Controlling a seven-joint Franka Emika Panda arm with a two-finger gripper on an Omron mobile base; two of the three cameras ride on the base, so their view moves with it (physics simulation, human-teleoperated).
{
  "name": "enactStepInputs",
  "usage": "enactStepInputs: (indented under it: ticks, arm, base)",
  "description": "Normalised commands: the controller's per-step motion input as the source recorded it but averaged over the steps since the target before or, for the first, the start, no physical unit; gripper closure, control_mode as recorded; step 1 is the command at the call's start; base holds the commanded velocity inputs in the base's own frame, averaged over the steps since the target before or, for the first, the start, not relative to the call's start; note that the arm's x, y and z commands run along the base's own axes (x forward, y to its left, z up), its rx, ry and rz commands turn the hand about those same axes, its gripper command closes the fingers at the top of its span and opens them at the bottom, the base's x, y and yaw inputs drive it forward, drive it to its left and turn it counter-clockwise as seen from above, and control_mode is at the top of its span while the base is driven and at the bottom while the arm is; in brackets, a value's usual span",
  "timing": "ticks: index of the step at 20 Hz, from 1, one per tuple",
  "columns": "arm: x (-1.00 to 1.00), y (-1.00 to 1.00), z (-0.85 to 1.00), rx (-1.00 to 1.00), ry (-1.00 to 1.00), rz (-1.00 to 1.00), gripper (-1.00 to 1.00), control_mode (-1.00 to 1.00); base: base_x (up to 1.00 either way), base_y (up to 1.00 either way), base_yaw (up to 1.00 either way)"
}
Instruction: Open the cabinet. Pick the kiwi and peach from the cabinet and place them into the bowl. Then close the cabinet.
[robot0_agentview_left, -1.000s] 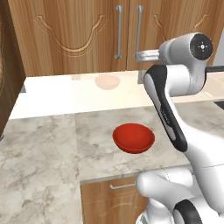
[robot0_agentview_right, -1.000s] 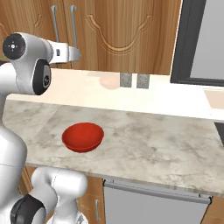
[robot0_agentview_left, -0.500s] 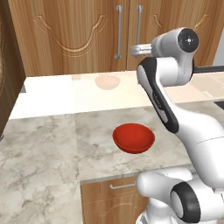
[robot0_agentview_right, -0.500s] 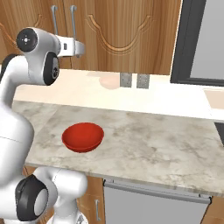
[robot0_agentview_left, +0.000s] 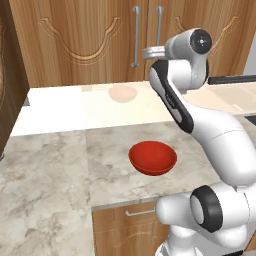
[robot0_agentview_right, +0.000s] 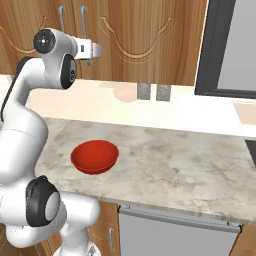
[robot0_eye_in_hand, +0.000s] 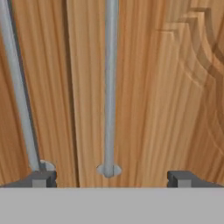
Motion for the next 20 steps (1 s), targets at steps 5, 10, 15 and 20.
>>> enactStepInputs:
  ticks: [5,10,15,20]
  arm:
    - [0.49,0.00,0.00,0.00,0.00,0.00,-1.00,-1.00]
    - [0.48,0.02,0.00,0.00,0.00,0.00,-1.00,-1.00]
    - [0.40,0.01,-0.01,0.00,0.00,0.00,-1.00,-1.00]
    - [0.38,0.02,-0.05,0.00,0.00,0.00,-1.00,-1.00]
  base:
    - [0.00,0.00,0.00]
    - [0.00,0.00,0.00]
    - [0.00,0.00,0.00]
    - [0.00,0.00,0.00]
